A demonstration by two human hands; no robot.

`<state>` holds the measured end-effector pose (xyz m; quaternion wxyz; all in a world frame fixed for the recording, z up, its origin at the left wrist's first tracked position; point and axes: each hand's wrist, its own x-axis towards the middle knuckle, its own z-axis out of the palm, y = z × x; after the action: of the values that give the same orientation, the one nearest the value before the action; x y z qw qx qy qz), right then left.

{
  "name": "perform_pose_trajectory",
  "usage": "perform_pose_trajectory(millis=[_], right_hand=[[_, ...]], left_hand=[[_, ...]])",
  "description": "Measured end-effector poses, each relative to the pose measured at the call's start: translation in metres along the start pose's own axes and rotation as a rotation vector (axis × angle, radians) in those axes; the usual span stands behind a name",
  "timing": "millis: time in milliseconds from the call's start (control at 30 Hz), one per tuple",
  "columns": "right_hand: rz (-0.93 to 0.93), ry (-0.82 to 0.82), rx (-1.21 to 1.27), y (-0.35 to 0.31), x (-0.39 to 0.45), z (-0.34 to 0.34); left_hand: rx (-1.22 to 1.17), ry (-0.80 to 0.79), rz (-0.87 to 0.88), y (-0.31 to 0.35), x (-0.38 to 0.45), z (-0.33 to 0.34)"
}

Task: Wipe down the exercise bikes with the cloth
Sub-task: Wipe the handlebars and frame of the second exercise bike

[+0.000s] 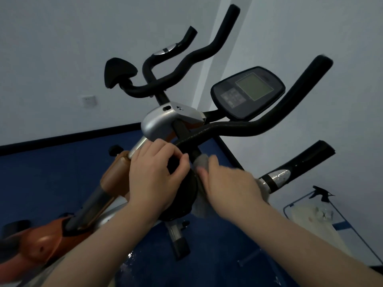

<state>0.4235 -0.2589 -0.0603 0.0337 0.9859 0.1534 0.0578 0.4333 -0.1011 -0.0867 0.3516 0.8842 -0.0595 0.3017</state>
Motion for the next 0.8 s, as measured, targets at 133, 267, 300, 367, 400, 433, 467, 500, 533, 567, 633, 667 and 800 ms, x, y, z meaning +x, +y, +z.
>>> perform_pose_trajectory(millis=[133, 267, 300, 367, 400, 433, 467, 500, 533, 567, 633, 667, 800], right_hand=[[0.144, -0.013, 0.105, -0.016, 0.043, 0.006], [0.161, 0.123, -0.124, -0.010, -0.002, 0.006], [0.088, 0.166, -0.134, -0.004, -0.015, 0.004], [-0.175, 0.233, -0.156, 0.030, -0.033, 0.000], [-0.284, 0.245, -0.168, 0.056, -0.037, -0.008], [-0.325, 0.286, -0.185, 0.082, -0.037, -0.020], [-0.280, 0.358, -0.194, 0.102, -0.036, -0.031], [-0.188, 0.449, -0.184, 0.112, -0.033, -0.036], [-0.064, 0.533, -0.137, 0.106, -0.032, -0.036], [0.048, 0.601, -0.061, 0.090, -0.031, -0.023], [0.068, 0.639, 0.009, 0.049, -0.038, 0.020], [-0.022, 0.614, -0.019, 0.040, -0.041, 0.029], [-0.241, 0.509, -0.283, 0.112, -0.034, -0.021]], left_hand=[[-0.007, 0.007, 0.020, 0.001, 0.000, -0.001], [-0.018, -0.037, 0.103, 0.005, -0.001, -0.008], [-0.012, -0.062, 0.157, 0.008, 0.000, -0.009], [-0.036, -0.175, 0.277, 0.022, 0.009, -0.005], [-0.057, -0.264, 0.316, 0.031, 0.016, -0.003], [-0.080, -0.353, 0.343, 0.041, 0.024, 0.002], [-0.095, -0.425, 0.352, 0.050, 0.032, 0.008], [-0.107, -0.478, 0.348, 0.057, 0.038, 0.013], [-0.113, -0.521, 0.338, 0.060, 0.042, 0.017], [-0.103, -0.553, 0.326, 0.060, 0.043, 0.020], [-0.036, -0.579, 0.346, 0.056, 0.041, 0.022], [0.000, -0.576, 0.371, 0.055, 0.040, 0.022], [0.010, -0.635, 0.426, 0.050, 0.040, 0.023]])
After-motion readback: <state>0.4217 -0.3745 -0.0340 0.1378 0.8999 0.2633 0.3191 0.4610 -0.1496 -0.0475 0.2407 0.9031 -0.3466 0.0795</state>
